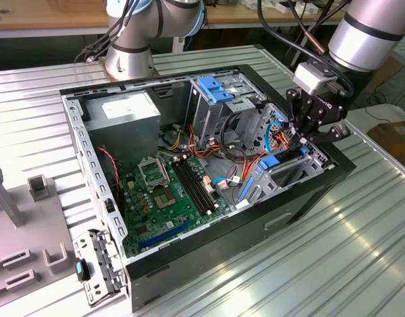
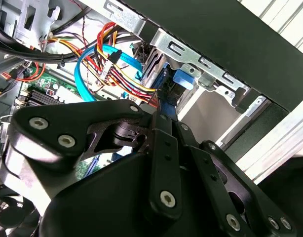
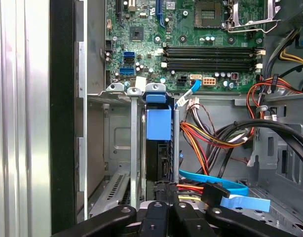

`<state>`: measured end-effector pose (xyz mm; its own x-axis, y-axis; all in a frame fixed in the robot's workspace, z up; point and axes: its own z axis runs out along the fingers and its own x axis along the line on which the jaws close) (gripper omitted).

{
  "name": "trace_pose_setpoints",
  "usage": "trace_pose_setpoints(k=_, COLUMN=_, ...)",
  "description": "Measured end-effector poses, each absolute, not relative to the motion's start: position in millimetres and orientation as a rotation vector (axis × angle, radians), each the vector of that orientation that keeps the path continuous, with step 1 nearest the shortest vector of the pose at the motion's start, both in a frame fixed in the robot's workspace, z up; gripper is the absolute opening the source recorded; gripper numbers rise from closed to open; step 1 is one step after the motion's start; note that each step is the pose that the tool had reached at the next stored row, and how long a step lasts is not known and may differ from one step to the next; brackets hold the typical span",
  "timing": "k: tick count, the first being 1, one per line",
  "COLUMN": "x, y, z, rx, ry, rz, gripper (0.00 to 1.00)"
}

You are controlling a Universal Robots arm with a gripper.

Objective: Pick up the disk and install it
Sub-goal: 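Insert the first disk wire, then insert the second disk wire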

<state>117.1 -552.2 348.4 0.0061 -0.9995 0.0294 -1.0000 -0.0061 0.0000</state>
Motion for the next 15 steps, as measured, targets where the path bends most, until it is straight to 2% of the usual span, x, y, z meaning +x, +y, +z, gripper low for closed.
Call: trace_pose_setpoints(k=15, x=117.1, y=-552.2, z=348.7, rx=2.213, ry=-2.200, rz=0.033, gripper=0.11)
